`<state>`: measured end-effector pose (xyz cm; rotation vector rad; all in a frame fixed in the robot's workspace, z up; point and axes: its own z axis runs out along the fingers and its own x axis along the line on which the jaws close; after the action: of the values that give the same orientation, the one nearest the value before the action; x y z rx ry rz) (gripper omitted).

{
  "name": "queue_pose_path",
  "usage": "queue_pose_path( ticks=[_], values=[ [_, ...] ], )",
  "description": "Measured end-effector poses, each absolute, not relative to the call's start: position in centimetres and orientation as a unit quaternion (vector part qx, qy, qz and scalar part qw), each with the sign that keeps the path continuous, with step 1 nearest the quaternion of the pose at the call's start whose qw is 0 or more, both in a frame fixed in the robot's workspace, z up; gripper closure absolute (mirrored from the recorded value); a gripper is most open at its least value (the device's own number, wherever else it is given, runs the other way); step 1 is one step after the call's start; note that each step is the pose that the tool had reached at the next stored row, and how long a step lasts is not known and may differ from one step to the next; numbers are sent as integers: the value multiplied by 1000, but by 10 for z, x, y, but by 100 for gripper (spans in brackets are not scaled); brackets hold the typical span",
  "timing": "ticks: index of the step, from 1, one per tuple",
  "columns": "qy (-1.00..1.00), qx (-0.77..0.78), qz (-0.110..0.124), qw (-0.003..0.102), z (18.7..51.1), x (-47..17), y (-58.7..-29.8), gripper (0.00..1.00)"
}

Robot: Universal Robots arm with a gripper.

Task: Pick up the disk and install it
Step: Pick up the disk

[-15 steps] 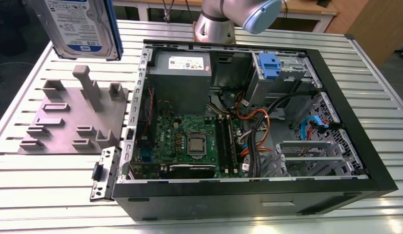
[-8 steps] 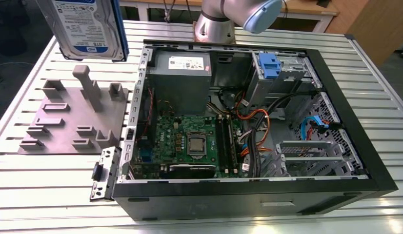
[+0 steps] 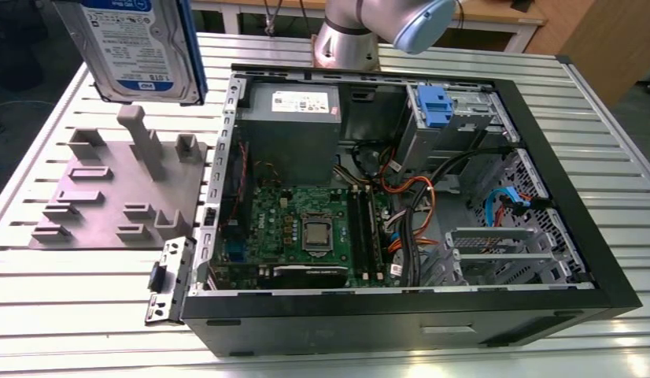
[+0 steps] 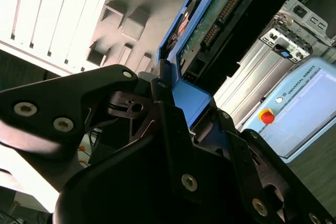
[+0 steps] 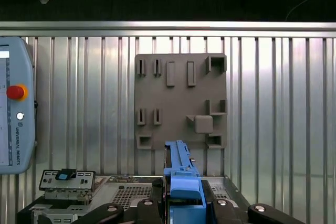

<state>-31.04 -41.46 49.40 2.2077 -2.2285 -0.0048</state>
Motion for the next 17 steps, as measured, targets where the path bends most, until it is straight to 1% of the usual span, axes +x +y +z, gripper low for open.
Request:
queue_pose_path(
  ticks=[17],
  values=[
    [-710,704,-2,2,492,-275,-415,64]
  ],
)
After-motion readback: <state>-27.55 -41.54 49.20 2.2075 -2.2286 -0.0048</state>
